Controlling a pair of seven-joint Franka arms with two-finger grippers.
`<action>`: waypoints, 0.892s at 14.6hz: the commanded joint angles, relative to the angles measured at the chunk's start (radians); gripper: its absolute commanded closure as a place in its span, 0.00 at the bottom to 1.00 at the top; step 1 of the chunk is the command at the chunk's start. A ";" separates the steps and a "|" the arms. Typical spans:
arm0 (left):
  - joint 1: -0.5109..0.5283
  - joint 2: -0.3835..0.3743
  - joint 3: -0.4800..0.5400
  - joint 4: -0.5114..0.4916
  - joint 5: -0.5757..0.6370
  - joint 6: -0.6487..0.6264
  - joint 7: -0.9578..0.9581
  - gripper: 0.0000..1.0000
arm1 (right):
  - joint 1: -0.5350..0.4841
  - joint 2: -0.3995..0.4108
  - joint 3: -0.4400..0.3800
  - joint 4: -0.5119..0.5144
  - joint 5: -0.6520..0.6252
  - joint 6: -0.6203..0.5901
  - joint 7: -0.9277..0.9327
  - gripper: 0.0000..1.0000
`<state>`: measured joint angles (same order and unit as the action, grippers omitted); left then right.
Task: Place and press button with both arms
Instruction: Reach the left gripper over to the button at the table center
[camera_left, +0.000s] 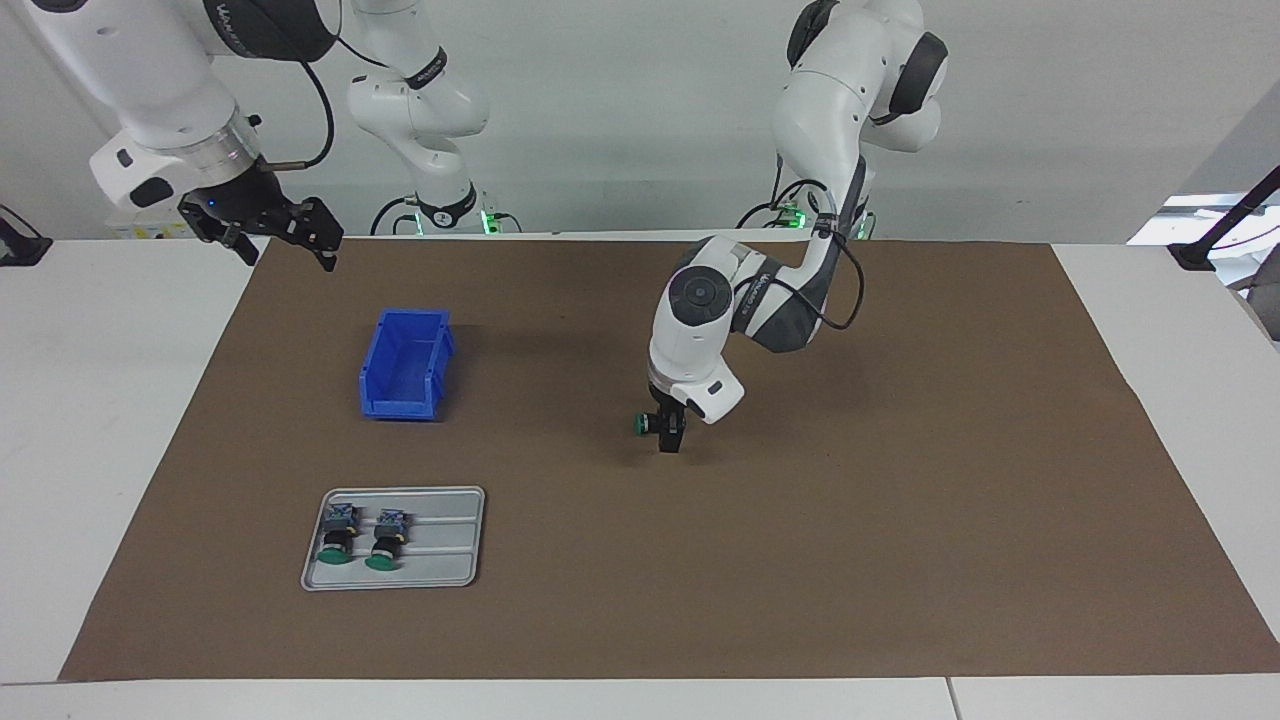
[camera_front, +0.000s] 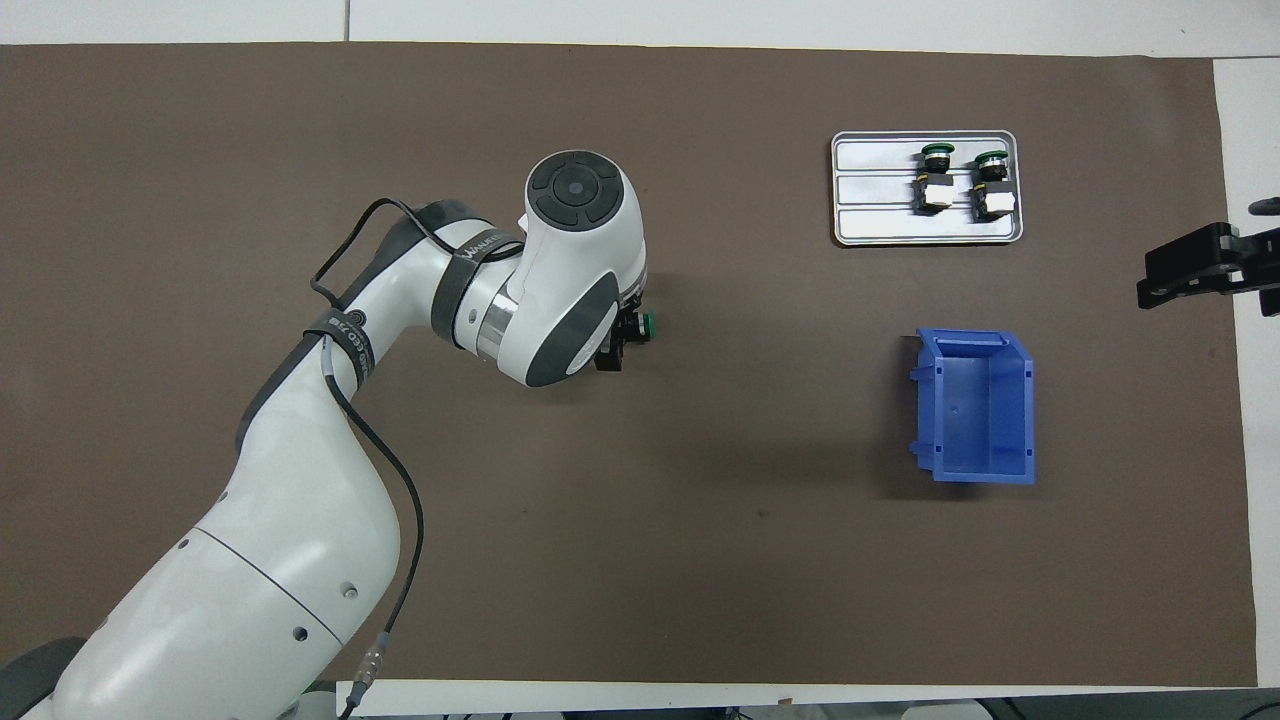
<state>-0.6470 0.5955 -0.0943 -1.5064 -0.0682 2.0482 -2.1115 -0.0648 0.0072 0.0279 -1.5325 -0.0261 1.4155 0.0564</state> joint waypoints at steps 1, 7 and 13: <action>-0.022 0.018 0.018 0.028 -0.007 0.026 -0.047 0.03 | -0.001 -0.024 0.000 -0.028 -0.001 0.003 -0.017 0.02; -0.036 0.030 0.018 0.005 -0.001 0.092 -0.053 0.10 | -0.001 -0.024 0.000 -0.028 -0.001 0.003 -0.017 0.02; -0.034 0.029 0.018 -0.020 0.002 0.106 -0.054 0.46 | -0.001 -0.024 0.000 -0.028 -0.001 0.003 -0.017 0.02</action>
<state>-0.6646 0.6273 -0.0933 -1.5132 -0.0680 2.1325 -2.1511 -0.0648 0.0071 0.0279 -1.5326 -0.0261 1.4155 0.0564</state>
